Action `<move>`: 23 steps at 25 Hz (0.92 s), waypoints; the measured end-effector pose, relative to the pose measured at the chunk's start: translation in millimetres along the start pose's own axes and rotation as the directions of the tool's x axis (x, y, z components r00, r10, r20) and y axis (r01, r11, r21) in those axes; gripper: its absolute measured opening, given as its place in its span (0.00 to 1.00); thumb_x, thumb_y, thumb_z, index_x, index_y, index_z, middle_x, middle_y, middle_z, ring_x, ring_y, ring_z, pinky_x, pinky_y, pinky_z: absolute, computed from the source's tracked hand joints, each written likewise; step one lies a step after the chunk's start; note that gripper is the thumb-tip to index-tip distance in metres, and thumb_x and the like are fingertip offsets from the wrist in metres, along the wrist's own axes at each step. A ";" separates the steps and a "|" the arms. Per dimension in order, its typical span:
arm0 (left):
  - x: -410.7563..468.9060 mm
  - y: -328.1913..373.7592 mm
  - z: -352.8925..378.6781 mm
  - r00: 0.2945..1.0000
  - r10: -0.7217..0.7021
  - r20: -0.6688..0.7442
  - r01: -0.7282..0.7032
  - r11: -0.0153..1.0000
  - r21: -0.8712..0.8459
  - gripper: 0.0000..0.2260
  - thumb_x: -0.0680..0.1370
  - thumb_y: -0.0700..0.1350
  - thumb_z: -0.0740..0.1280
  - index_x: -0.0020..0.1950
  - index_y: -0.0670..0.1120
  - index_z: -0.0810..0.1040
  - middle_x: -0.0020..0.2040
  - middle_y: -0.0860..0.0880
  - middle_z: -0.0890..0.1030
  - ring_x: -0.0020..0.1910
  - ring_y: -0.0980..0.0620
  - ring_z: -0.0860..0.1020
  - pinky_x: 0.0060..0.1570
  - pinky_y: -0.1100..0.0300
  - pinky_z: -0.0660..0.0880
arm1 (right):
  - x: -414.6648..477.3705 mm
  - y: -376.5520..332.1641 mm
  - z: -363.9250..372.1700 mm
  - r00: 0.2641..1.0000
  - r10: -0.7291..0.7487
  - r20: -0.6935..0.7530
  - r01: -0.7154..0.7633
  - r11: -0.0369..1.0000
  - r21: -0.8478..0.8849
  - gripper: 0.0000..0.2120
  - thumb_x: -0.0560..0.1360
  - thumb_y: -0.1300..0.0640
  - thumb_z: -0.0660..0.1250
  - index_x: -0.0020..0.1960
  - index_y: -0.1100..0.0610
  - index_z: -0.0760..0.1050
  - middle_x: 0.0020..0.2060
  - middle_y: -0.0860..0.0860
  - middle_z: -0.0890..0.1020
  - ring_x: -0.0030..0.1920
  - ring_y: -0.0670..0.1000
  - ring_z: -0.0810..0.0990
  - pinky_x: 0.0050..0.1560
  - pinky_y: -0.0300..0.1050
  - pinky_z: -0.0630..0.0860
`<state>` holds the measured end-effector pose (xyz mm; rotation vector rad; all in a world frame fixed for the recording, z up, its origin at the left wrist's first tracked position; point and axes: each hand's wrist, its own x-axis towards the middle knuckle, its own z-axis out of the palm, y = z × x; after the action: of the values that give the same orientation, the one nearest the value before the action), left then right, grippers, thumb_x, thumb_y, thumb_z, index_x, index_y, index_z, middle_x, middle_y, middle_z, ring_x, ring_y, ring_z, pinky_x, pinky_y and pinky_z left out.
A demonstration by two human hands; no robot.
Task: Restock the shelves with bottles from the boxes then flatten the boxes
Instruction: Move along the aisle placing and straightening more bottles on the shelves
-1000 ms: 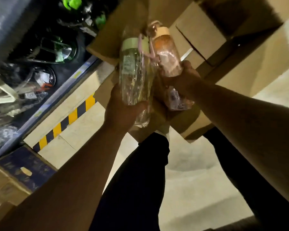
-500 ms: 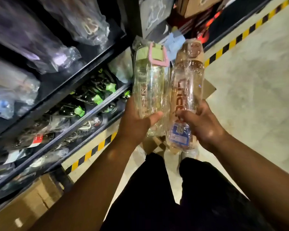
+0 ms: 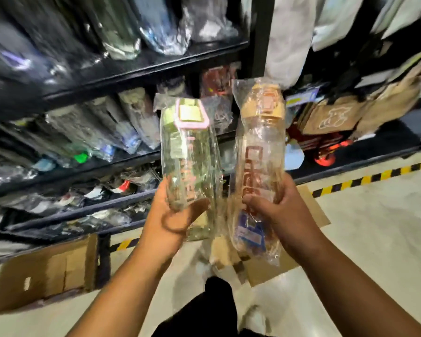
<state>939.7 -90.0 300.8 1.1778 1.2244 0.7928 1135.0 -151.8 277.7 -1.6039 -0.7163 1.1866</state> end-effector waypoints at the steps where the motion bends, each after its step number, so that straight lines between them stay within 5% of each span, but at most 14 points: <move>1: -9.9 2.7 -8.2 0.998 0.006 -0.060 -0.007 1.000 -0.011 0.23 0.73 0.31 0.71 0.59 0.54 0.74 0.47 0.56 0.85 0.44 0.61 0.83 0.41 0.71 0.77 | -7.5 -8.6 4.0 0.999 -0.028 0.026 0.028 1.000 -0.003 0.31 0.64 0.46 0.78 0.62 0.38 0.68 0.50 0.42 0.84 0.50 0.45 0.84 0.55 0.56 0.80; 4: -40.5 33.6 -33.8 0.982 0.061 -0.181 -0.057 0.998 0.028 0.25 0.72 0.38 0.75 0.61 0.59 0.72 0.46 0.63 0.84 0.44 0.66 0.82 0.41 0.70 0.76 | -25.4 -40.3 21.6 0.982 -0.161 0.099 0.157 0.986 0.056 0.32 0.67 0.60 0.79 0.65 0.47 0.69 0.50 0.47 0.84 0.50 0.47 0.85 0.50 0.46 0.82; 8: -71.2 91.2 -75.3 0.937 0.216 -0.276 -0.191 0.975 0.114 0.26 0.73 0.45 0.76 0.62 0.65 0.68 0.44 0.75 0.79 0.41 0.79 0.75 0.44 0.71 0.73 | -39.2 -105.1 57.3 0.932 -0.325 0.158 0.309 0.944 0.120 0.35 0.66 0.65 0.79 0.66 0.49 0.68 0.50 0.49 0.84 0.48 0.48 0.85 0.45 0.41 0.80; 11: -83.4 128.7 -114.8 0.903 0.315 -0.292 -0.282 0.947 0.150 0.36 0.70 0.49 0.77 0.73 0.61 0.64 0.56 0.68 0.75 0.43 0.80 0.75 0.44 0.74 0.71 | -51.6 -157.4 94.9 0.869 -0.441 0.225 0.429 0.898 0.101 0.32 0.69 0.61 0.77 0.64 0.40 0.67 0.50 0.41 0.85 0.50 0.44 0.84 0.49 0.41 0.79; 13: -95.6 151.3 -154.0 0.879 0.380 -0.289 -0.339 0.923 0.181 0.35 0.71 0.50 0.78 0.72 0.63 0.63 0.57 0.71 0.73 0.46 0.81 0.72 0.43 0.78 0.68 | -62.9 -187.5 133.0 0.827 -0.502 0.252 0.494 0.864 0.098 0.34 0.67 0.57 0.79 0.67 0.42 0.67 0.53 0.42 0.84 0.52 0.43 0.83 0.53 0.44 0.79; 20: -118.8 207.7 -323.0 0.798 0.531 -0.284 -0.475 0.845 0.246 0.43 0.61 0.63 0.80 0.73 0.64 0.64 0.64 0.67 0.76 0.61 0.66 0.76 0.62 0.59 0.73 | -112.3 -261.7 292.9 0.694 -0.650 0.311 0.657 0.748 0.095 0.43 0.58 0.42 0.78 0.69 0.41 0.65 0.62 0.38 0.78 0.61 0.39 0.78 0.61 0.45 0.75; 23: -123.8 234.2 -397.8 0.766 0.565 -0.307 -0.513 0.824 0.239 0.32 0.68 0.55 0.79 0.66 0.67 0.66 0.56 0.71 0.77 0.53 0.75 0.76 0.56 0.71 0.73 | -132.5 -290.8 358.2 0.653 -0.691 0.311 0.714 0.698 0.050 0.43 0.56 0.40 0.77 0.68 0.41 0.66 0.61 0.37 0.78 0.60 0.37 0.77 0.58 0.39 0.75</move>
<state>558.4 -50.6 586.3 1.5865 1.2631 1.4338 780.3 -37.4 580.3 -1.0096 -1.4536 0.8134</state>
